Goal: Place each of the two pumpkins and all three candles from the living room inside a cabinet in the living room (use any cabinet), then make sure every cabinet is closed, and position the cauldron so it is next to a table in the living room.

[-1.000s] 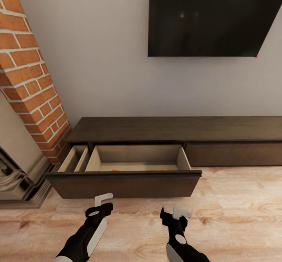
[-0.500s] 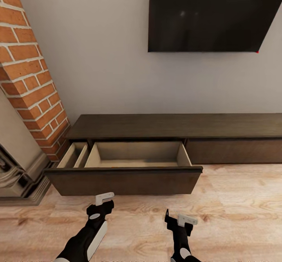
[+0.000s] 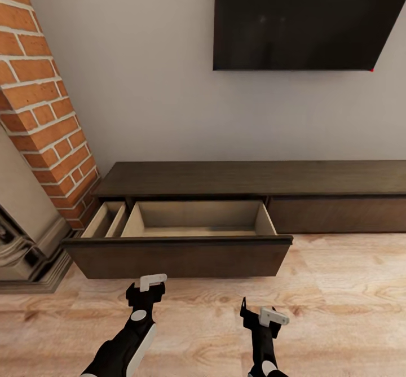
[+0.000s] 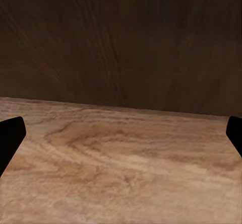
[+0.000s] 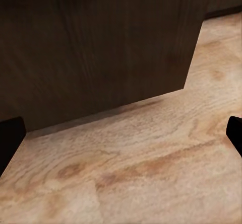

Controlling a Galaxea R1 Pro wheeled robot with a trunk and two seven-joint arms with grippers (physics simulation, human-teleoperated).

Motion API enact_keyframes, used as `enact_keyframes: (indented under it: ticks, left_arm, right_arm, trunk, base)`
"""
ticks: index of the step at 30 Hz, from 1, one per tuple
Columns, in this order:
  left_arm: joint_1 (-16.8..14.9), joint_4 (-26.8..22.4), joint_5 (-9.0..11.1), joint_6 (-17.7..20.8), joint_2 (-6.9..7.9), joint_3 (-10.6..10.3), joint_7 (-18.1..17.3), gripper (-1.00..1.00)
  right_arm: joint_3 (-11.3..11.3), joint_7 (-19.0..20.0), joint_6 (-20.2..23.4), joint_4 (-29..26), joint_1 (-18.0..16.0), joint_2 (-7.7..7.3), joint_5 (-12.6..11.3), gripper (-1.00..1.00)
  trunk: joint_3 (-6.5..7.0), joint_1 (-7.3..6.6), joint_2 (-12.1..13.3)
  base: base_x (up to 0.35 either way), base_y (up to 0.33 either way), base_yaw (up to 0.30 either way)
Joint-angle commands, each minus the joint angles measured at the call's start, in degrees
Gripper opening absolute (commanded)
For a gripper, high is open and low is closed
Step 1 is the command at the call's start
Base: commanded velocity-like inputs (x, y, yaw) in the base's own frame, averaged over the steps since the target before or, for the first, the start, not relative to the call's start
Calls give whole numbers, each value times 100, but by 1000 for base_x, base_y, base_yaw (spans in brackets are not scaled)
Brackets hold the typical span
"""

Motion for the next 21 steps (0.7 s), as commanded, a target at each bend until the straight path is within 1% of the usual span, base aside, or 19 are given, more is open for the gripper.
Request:
enact_keyframes:
  ticks: [1, 3, 6, 10, 16, 18, 21]
  left_arm:
    - [-3, -7, 37, 13, 5, -28, 41, 100]
    - [-3, -7, 31, 12, 9, -29, 40, 100]
    - [4, -7, 5, 11, 11, -43, 38, 100]
    - [6, -7, -35, 11, 12, -116, 38, 100]
    - [71, -7, -48, -65, 13, -231, 30, 100]
    - [98, -7, -47, -171, 20, -277, 29, 100]
    - [125, -7, -44, -324, 28, -326, 28, 100]
  right_arm:
    - [50, -40, -27, 0, -7, 1, -24, 100]
    - [54, -36, -34, 0, -5, 4, -18, 100]
    - [132, -47, -40, 2, -6, -4, 225, 100]
    - [158, -63, -47, 1, -7, -20, 417, 100]
    - [178, -68, -20, 1, -6, -2, 481, 100]
    - [183, -72, -6, 3, -5, 2, 493, 100]
    - [184, -85, 0, 3, -3, 4, 587, 100]
  trunk:
    - [-5, -1, -2]
    - [-5, -1, -2]
    - [-59, 65, -122]
    - [-130, 153, -283]
    - [-238, 284, -523]
    - [-238, 284, -523]
    - [-238, 284, -523]
  base:
    - [0, 0, 0]
    - [0, 0, 0]
    - [0, 0, 0]
    - [0, 0, 0]
    - [0, 0, 0]
    - [0, 0, 0]
    - [0, 0, 0]
